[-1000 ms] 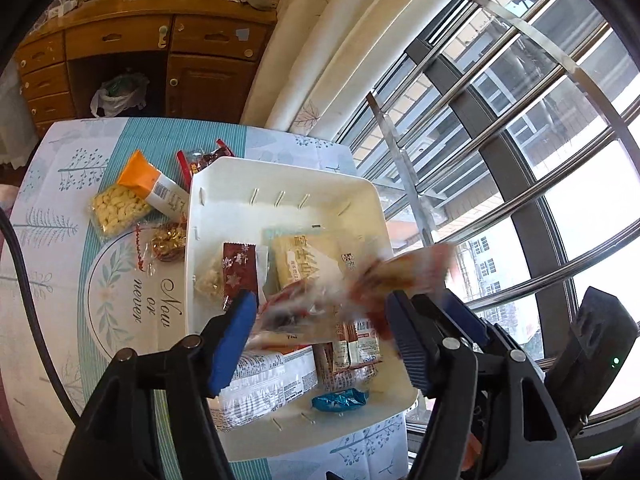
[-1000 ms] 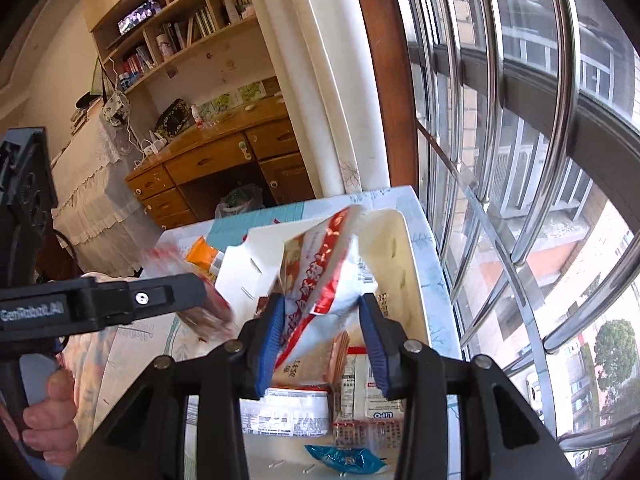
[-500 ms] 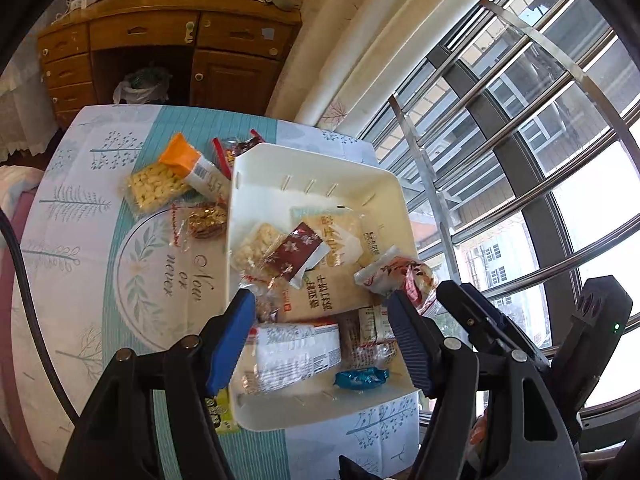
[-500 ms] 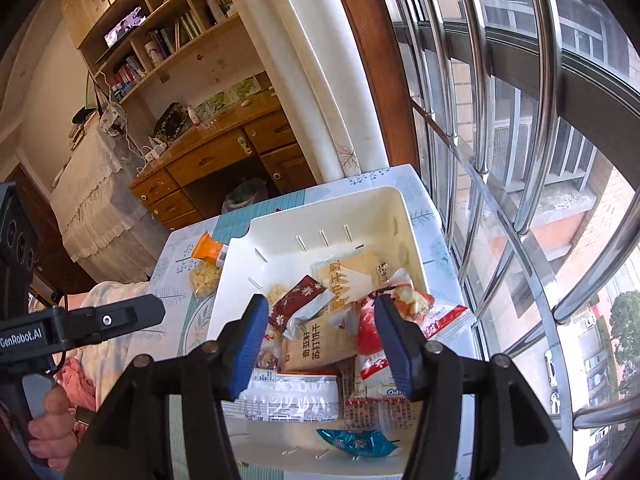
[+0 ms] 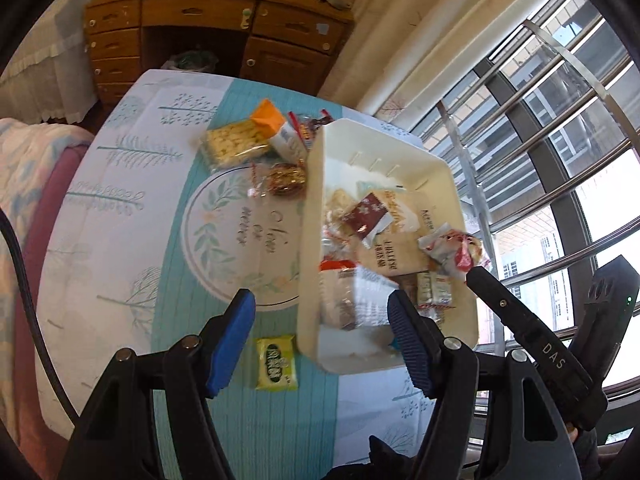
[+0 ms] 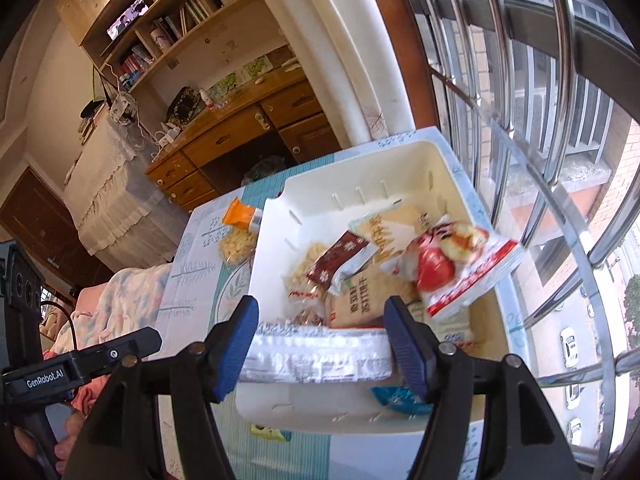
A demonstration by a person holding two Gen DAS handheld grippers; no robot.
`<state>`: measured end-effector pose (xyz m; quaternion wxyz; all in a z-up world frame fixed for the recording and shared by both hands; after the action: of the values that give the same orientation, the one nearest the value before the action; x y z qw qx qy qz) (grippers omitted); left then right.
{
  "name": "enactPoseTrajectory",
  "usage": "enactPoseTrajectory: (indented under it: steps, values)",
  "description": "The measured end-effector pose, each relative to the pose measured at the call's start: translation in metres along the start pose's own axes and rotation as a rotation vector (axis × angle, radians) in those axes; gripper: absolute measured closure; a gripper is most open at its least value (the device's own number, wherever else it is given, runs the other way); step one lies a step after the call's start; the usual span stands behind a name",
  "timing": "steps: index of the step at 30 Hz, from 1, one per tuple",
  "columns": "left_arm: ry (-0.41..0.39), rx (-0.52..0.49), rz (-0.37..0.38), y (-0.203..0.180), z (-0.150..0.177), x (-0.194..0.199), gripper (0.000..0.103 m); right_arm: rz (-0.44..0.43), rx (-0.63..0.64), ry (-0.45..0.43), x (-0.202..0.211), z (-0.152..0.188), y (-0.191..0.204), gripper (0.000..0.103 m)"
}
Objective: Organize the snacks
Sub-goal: 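Withdraw both open tools from the tray toward the remaining snacks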
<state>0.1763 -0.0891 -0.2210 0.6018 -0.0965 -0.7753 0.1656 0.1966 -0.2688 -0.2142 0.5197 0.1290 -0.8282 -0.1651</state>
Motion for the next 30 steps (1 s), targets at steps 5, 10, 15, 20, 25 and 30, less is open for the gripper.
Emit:
enactPoseTrajectory:
  steps: [5,10,15,20,25,30]
  values:
    - [0.000,0.023,-0.027,0.029,0.008,0.007,0.036,-0.027,-0.024,0.037,-0.010,0.015,0.018,0.037]
    - [0.011,0.020,-0.049,0.055,0.011,0.011,0.036,-0.029,-0.027,0.061,-0.018,0.028,0.039,0.037]
    - [0.023,-0.011,-0.054,0.078,0.009,0.019,0.036,-0.016,-0.043,0.058,-0.021,0.040,0.058,0.037]
    - [0.051,-0.070,-0.050,0.097,0.004,0.028,0.036,0.037,-0.085,0.023,-0.018,0.048,0.071,0.037]
    - [0.095,-0.154,-0.057,0.109,-0.008,0.033,0.036,0.116,-0.116,-0.007,-0.014,0.061,0.080,0.037]
    - [0.143,-0.242,-0.062,0.115,-0.023,0.034,0.035,0.199,-0.151,-0.019,-0.014,0.081,0.085,0.037]
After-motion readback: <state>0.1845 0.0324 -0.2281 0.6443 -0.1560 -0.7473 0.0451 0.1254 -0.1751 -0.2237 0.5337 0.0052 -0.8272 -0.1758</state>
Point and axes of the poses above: each gripper's, at about its wrist camera, not at the fingertips, and x roughly against the way its jaws point, y to its left, z to its underside, the point moved 8 cm from there along -x, roughly the way its jaws point, and after that the axes turned 10 degrees about y, right-handed, at the moved point
